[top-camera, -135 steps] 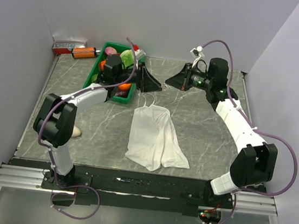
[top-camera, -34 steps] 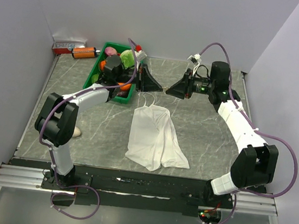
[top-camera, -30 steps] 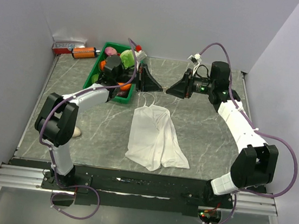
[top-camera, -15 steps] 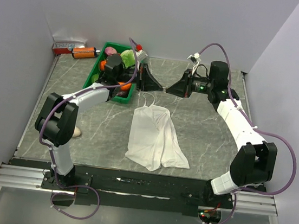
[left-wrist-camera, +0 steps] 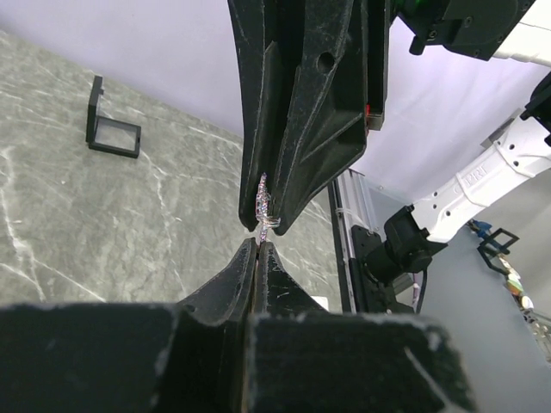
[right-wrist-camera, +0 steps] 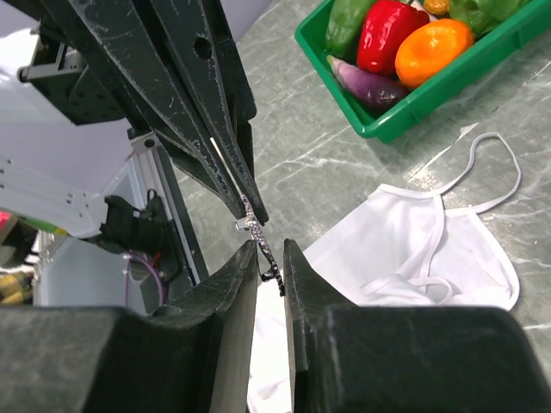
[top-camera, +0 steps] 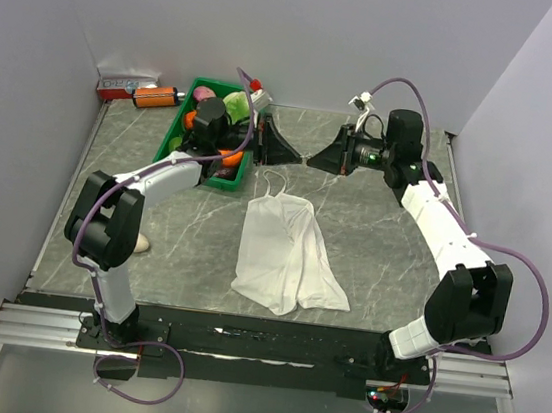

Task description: Remove the brooch from the garment

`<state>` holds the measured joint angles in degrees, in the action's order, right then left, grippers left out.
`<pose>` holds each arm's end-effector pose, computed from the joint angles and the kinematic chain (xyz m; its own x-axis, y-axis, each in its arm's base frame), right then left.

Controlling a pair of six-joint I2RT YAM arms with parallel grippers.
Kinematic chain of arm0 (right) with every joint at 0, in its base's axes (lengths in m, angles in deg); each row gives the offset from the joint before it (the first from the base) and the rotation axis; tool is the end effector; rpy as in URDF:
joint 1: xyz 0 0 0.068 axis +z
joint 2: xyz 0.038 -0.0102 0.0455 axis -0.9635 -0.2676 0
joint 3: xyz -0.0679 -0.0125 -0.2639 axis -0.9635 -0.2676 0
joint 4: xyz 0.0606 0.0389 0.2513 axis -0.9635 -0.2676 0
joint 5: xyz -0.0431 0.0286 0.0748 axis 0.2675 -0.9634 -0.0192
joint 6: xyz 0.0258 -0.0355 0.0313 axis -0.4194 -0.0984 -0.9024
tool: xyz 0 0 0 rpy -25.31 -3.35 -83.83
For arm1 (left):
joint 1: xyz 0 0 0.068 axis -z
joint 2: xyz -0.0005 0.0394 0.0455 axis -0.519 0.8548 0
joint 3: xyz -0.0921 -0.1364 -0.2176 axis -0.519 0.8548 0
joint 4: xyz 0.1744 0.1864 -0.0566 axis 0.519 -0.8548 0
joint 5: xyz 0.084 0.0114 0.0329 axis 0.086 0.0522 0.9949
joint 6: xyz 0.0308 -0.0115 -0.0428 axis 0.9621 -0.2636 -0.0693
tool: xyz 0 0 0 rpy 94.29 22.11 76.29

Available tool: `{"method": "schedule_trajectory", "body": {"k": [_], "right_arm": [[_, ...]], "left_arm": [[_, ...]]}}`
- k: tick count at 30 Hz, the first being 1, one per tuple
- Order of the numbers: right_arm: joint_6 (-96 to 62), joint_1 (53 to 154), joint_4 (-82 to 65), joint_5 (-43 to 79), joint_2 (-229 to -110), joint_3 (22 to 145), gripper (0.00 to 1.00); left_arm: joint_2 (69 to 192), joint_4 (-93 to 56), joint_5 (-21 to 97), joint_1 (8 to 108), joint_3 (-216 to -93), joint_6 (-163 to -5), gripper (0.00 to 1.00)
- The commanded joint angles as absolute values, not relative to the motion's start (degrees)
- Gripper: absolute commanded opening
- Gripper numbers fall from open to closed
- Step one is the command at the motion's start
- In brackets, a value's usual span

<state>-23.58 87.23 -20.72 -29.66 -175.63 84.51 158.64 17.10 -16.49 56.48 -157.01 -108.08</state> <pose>0.3296 0.1046 0.3567 -0.5676 0.0055 -0.8233 -0.7534 0.3998 0.5221 0.3602 -0.2046 0.3223 -0.4583 -0.0803 -0.8852 0.8884 -0.0118 -0.4589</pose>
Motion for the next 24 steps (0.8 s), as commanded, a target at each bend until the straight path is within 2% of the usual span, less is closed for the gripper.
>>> {"method": "schedule_trajectory", "body": {"k": [1,17,20,24], "right_arm": [[-26.17,85.56,-17.48,-22.58,-173.93,88.18,0.23],[-31.97,81.07,-14.94,-25.13,-172.69,88.27,0.24],[-33.02,80.46,-14.24,-26.62,-172.78,88.80,0.25],[-33.99,79.84,-12.65,-29.43,-172.87,89.32,0.33]], "left_arm": [[157.73,17.09,-20.97,58.25,-159.24,-106.74,0.01],[157.90,14.37,-20.53,58.07,-159.41,-104.89,0.01],[158.08,14.02,-20.18,57.99,-159.50,-104.54,0.01],[158.34,13.31,-19.91,57.55,-159.59,-104.02,0.01]]}}
